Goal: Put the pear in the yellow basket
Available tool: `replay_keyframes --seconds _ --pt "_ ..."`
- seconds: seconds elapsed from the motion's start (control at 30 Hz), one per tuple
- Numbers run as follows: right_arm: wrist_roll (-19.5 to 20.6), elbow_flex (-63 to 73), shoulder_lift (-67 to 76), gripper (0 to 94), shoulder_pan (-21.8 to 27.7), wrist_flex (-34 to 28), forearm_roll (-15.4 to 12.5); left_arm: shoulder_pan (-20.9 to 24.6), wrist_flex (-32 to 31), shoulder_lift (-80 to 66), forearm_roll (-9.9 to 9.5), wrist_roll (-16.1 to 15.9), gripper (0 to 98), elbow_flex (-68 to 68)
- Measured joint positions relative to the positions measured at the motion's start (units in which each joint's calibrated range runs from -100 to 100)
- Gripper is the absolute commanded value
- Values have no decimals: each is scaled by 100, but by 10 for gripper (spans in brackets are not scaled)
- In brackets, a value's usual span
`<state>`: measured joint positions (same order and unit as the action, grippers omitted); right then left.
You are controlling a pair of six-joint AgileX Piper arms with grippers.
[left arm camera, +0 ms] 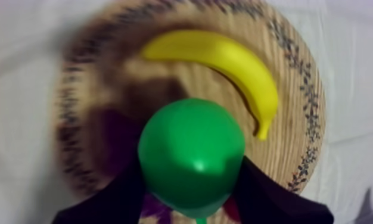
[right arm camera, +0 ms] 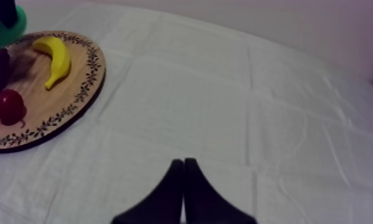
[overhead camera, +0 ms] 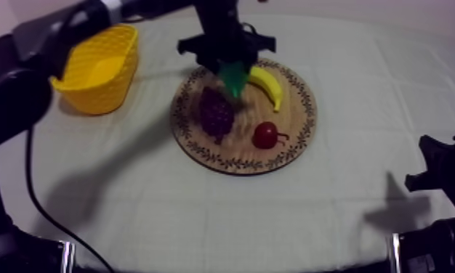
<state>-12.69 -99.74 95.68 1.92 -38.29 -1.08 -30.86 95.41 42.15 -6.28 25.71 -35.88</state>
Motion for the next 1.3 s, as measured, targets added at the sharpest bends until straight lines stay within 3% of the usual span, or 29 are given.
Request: replay_keyframes --seconds 0.2,0.5,0.83,1.1,1.3 --pt "0 0 0 3 0 0 0 336 381 -1287 -315 127 474 629" --pt "0 0 0 3 0 0 0 1207 257 -2646 -499 -36 483 1741" --pt "0 0 0 3 0 -9 0 2152 -538 -2288 -486 -263 491 2703" --pt "0 0 0 3 0 0 0 2498 -1189 -1453 -376 -495 499 2771" --pt "0 0 0 3 0 0 0 2647 -1745 -894 -192 -717 634 2792"
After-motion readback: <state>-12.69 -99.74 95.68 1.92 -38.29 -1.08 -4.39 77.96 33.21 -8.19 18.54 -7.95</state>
